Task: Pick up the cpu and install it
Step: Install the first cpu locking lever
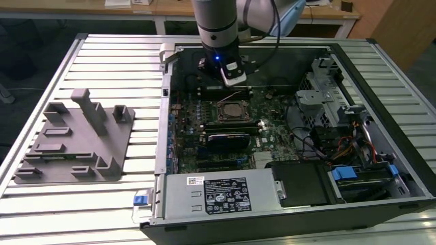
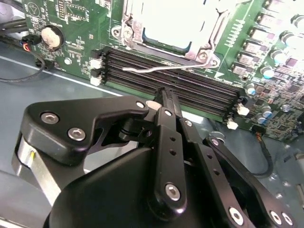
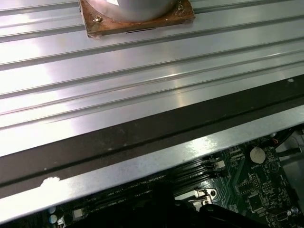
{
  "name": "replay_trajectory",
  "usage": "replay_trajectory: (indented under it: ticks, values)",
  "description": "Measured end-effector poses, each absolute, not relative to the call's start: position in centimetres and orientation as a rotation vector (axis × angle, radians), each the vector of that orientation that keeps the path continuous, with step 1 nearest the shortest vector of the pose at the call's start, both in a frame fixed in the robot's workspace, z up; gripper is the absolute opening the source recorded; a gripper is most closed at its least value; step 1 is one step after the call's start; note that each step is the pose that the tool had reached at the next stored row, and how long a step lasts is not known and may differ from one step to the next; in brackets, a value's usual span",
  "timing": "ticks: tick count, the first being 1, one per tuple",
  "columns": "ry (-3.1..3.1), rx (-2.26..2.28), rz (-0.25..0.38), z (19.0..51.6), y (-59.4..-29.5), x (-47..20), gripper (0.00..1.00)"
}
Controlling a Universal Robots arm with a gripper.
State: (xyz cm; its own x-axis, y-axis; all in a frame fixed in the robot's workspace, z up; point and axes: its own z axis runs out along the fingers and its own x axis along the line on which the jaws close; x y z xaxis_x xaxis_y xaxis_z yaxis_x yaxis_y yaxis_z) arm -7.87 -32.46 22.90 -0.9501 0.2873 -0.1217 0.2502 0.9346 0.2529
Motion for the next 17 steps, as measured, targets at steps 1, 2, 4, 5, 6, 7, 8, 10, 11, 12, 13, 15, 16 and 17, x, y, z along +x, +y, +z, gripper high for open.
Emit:
replay_trajectory:
  ticks: [1,2,4,5,6,7,8,10,11,12,13,15,16,17]
  values:
    - [2.935,0.411,0.353,22.9,-32.5,-7.7,0.11]
    - [2.934,0.412,0.353,22.9,-32.5,-7.6,0.11]
    - [2.934,0.415,0.353,22.8,-32.5,-7.3,0.11]
    - [2.933,0.417,0.352,22.8,-32.5,-7.2,0.11]
    - [2.933,0.419,0.352,22.8,-32.5,-7.1,0.11]
    - [2.932,0.422,0.351,22.8,-32.5,-7.1,0.11]
    - [2.932,0.424,0.351,22.8,-32.5,-7.0,0.11]
    - [2.931,0.428,0.35,22.8,-32.6,-6.9,0.11]
    - [2.93,0.431,0.35,22.8,-32.6,-6.8,0.11]
    - [2.93,0.433,0.349,22.8,-32.6,-6.8,0.11]
    - [2.929,0.436,0.347,22.8,-32.6,-6.7,0.11]
    - [2.928,0.442,0.338,22.8,-32.7,-6.7,0.11]
    - [2.927,0.444,0.334,22.8,-32.7,-6.7,0.11]
    - [2.927,0.447,0.33,22.7,-32.7,-6.7,0.11]
